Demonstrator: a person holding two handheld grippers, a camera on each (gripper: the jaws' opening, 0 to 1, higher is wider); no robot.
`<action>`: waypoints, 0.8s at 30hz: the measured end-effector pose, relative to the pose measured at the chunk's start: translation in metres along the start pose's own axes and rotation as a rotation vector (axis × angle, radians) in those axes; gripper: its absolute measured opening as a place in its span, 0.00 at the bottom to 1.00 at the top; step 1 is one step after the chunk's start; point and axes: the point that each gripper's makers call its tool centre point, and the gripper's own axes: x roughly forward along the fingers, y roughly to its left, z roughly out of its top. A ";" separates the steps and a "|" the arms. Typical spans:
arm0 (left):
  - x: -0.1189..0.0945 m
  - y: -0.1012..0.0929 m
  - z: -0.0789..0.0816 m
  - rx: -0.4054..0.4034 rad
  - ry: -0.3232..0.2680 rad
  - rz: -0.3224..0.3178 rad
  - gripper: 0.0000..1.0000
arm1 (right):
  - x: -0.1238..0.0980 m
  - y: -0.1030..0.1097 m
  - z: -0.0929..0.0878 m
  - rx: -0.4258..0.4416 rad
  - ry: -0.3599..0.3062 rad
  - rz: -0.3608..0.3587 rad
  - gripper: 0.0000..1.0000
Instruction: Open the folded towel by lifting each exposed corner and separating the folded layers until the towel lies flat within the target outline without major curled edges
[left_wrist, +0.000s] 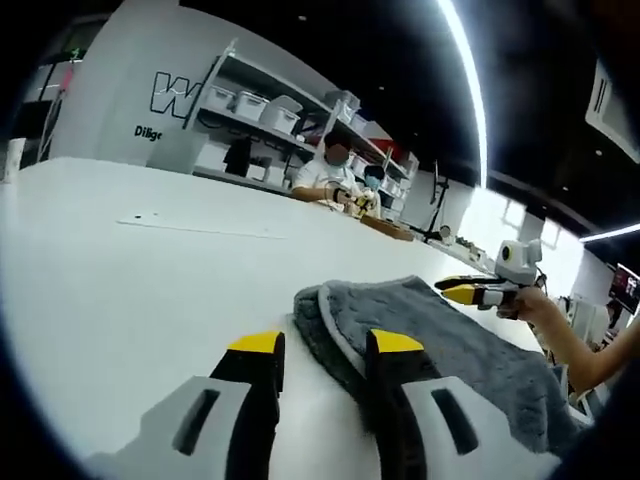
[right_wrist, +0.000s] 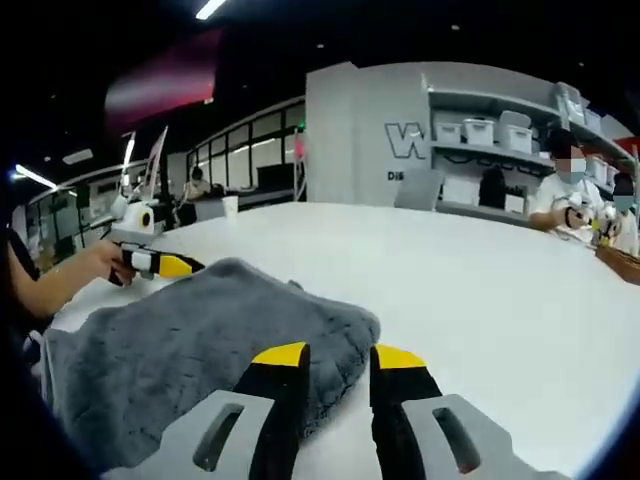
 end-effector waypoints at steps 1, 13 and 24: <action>0.001 0.001 0.000 0.001 0.001 0.000 0.31 | 0.000 0.000 0.000 0.000 0.001 0.000 0.19; 0.014 0.002 -0.001 -0.040 0.011 -0.025 0.33 | 0.000 -0.001 -0.008 0.022 0.009 0.007 0.19; 0.026 0.008 0.002 -0.030 0.017 -0.018 0.28 | 0.003 -0.001 -0.012 0.037 0.015 0.005 0.19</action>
